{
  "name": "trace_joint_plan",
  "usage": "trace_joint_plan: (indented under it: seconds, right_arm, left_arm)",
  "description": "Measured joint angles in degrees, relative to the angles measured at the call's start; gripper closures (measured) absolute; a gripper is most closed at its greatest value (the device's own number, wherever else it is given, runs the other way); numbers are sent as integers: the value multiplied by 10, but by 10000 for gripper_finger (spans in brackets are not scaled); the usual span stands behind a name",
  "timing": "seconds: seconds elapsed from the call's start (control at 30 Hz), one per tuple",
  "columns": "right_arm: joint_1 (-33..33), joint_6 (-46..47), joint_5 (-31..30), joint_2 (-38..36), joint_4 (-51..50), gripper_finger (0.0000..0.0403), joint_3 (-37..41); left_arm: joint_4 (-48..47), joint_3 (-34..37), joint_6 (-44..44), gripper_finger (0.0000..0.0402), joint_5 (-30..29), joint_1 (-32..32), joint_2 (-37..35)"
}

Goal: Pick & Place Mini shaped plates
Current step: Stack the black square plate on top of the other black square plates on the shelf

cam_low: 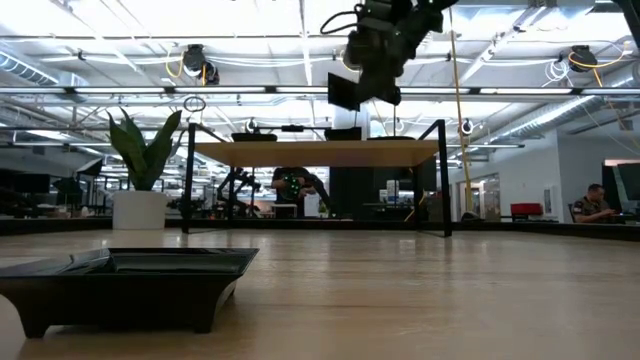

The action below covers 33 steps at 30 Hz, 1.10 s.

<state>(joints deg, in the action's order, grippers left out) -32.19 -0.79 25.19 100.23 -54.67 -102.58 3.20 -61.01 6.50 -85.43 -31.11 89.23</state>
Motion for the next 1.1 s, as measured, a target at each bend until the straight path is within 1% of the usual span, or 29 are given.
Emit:
trace_joint_plan:
  seconds: [0.1, 0.2, 0.57, 0.93, 1.1]
  right_arm:
    - [-8, -1, -33, 3, 4, 403, 8]
    - [-10, 11, -57, 3, 35, 403, 21]
    - [-9, 42, -57, 2, 28, 403, 43]
    - [-9, 42, -56, 2, 34, 403, 52]
    - [-7, 34, -56, 2, 35, 395, 52]
  left_arm:
    - [-16, 0, 9, 50, 0, -1, 0]
    - [-21, 0, 18, 50, 0, -2, 0]
    - [-22, 0, 23, 50, -1, -2, 0]
    - [-22, 0, 23, 50, 0, -2, 0]
    - [-22, 0, 23, 50, 0, -2, 0]
